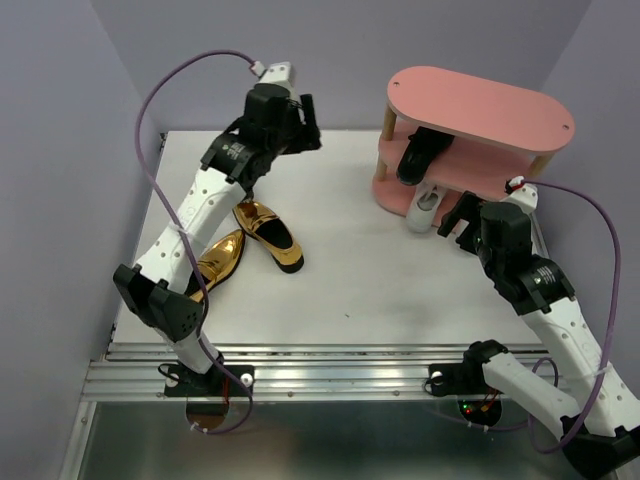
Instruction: Place and organize the shoes onto the shoe shelf
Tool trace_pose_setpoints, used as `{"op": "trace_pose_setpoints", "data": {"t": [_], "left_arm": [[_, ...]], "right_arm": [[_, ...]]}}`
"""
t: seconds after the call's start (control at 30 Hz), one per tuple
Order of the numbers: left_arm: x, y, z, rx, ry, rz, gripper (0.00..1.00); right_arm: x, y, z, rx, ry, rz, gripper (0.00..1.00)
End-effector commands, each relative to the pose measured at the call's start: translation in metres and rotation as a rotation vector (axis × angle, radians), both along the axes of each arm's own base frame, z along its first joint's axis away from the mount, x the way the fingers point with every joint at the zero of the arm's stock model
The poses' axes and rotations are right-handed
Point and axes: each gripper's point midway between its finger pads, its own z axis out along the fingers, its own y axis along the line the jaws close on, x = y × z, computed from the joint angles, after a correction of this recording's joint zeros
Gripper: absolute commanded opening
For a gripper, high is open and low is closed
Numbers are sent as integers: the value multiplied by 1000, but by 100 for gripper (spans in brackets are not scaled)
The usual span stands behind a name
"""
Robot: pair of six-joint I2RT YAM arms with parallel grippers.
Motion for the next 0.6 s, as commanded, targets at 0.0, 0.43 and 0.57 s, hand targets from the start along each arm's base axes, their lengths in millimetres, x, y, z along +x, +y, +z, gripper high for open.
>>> {"op": "trace_pose_setpoints", "data": {"t": [0.0, 0.43, 0.57], "left_arm": [[47, 109, -53, 135, 97, 324, 74], [98, 217, -167, 293, 328, 637, 83], [101, 219, -186, 320, 357, 643, 83]], "right_arm": [[6, 3, 13, 4, -62, 14, 100], [4, 1, 13, -2, -67, 12, 100], [3, 2, 13, 8, -66, 14, 100]]}}
